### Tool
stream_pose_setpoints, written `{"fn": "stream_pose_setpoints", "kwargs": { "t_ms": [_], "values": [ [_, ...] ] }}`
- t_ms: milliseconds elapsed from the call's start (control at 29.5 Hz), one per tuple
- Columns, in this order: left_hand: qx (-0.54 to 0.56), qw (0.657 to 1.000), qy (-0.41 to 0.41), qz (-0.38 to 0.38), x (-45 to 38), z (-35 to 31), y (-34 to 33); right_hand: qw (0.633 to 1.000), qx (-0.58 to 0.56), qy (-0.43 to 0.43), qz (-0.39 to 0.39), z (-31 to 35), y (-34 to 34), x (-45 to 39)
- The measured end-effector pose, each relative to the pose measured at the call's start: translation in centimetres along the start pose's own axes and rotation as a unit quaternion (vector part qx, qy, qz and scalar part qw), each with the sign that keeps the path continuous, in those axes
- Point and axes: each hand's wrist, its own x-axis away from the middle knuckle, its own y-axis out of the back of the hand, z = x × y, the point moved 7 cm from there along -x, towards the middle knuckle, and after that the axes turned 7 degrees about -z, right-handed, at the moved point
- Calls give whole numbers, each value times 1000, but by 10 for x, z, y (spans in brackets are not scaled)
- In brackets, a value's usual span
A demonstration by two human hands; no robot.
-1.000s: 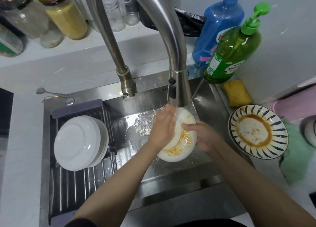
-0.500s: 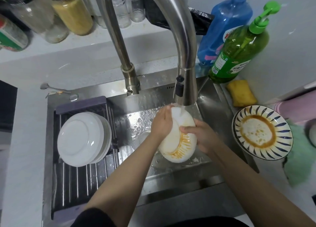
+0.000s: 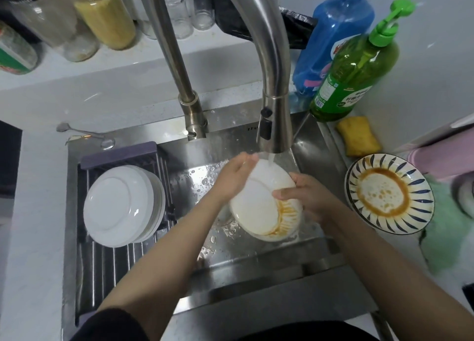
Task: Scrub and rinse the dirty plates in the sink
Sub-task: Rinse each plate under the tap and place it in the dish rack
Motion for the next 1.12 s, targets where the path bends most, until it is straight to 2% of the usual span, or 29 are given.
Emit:
{"fn": "stream_pose_setpoints", "kwargs": {
  "t_ms": [102, 204, 238, 339, 441, 543, 611, 679, 781, 815, 883, 951, 1018, 1120],
  "values": [
    [54, 992, 103, -43, -6, 9, 11, 998, 49, 7, 39, 5, -3, 1],
    [61, 970, 234, -11, -3, 21, 11, 992, 87, -2, 87, 6, -2, -4],
    [64, 967, 248, 2, 1, 23, 11, 991, 91, -10, 94, 6, 1, -6],
    [101, 971, 202, 78, 13, 22, 12, 994, 69, -21, 78, 11, 12, -14],
    [214, 928, 218, 213, 31, 24, 2, 995, 72, -23, 59, 21, 20, -26],
    [250, 899, 235, 271, 46, 29, -5, 988, 156, -2, 18, 27, 15, -40],
    [263, 902, 240, 244, 48, 32, -5, 980, 194, 14, -33, 30, 7, -47],
    [285, 910, 244, 174, 49, 33, -2, 960, 248, 31, -123, 28, -1, -53],
    [335, 900, 269, 67, 57, 41, -1, 864, 416, 84, -270, 16, -8, -53],
    [359, 890, 277, 41, 61, 45, -1, 863, 404, 69, -296, 8, -5, -51],
    [397, 873, 284, 8, 69, 52, 1, 900, 320, 2, -297, -4, 4, -52],
    [426, 858, 288, -8, 77, 58, 2, 929, 256, -12, -266, -8, 6, -54],
    [457, 841, 290, -18, 81, 63, 2, 928, 270, 36, -253, -1, 3, -52],
    [475, 832, 286, -30, 82, 65, 5, 895, 379, 71, -224, 1, -8, -49]
  ]
}}
